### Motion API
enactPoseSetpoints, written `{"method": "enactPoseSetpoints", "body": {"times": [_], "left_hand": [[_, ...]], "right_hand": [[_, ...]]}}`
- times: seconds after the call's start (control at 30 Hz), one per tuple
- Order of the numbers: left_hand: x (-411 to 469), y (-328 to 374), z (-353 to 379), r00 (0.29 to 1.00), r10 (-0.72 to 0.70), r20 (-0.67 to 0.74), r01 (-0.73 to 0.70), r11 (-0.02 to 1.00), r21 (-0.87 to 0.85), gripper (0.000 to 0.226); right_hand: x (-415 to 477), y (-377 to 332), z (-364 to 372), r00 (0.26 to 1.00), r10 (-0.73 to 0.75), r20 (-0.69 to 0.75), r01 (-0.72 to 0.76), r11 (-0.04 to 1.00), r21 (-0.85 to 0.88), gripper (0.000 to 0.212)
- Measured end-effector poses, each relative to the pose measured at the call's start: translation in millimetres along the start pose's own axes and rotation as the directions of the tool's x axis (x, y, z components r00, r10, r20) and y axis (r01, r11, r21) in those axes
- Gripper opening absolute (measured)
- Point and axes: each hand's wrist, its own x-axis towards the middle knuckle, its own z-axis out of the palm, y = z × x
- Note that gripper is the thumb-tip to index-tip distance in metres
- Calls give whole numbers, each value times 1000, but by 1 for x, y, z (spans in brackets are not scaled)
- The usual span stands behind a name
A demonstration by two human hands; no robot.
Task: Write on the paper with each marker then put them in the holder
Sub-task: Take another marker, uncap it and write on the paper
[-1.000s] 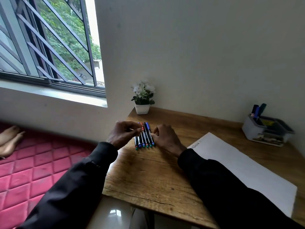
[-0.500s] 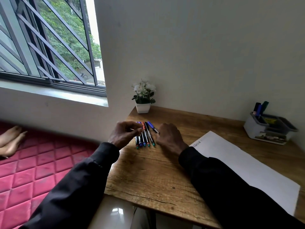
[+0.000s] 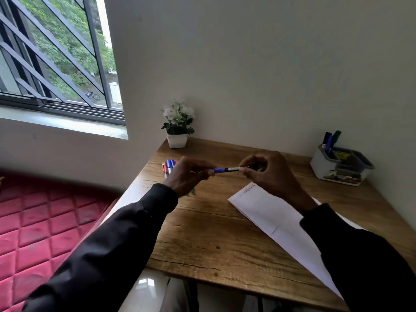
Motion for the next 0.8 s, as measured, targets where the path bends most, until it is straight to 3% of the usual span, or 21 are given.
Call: {"method": "enactPoseSetpoints", "body": {"times": [0.07,0.13,0.2,0.43,0.63,0.8], "left_hand": [[2,9,11,997,68,19,-68,998,-7,14],[6,18,22,993,112,20,-112,993,-36,11],[10,27,32,992,128,21,-127,990,-57,10],[19,37,54,984,174,31,-168,976,-139,21],[25,36,54,974,201,108,-189,976,-108,8],[36,35,48,975,143,168,-127,987,-98,8]], "right_hand": [[-12,4,-14,998,52,18,-55,968,246,12],[-22,10,-22,989,115,96,-148,833,534,27],[-26,15,-24,971,141,195,-237,705,669,41],[-31,30,-1,956,243,162,-270,526,806,42],[-30,38,-7,951,135,277,-304,558,772,32],[-24,47,-22,924,54,378,-335,591,734,47]]}}
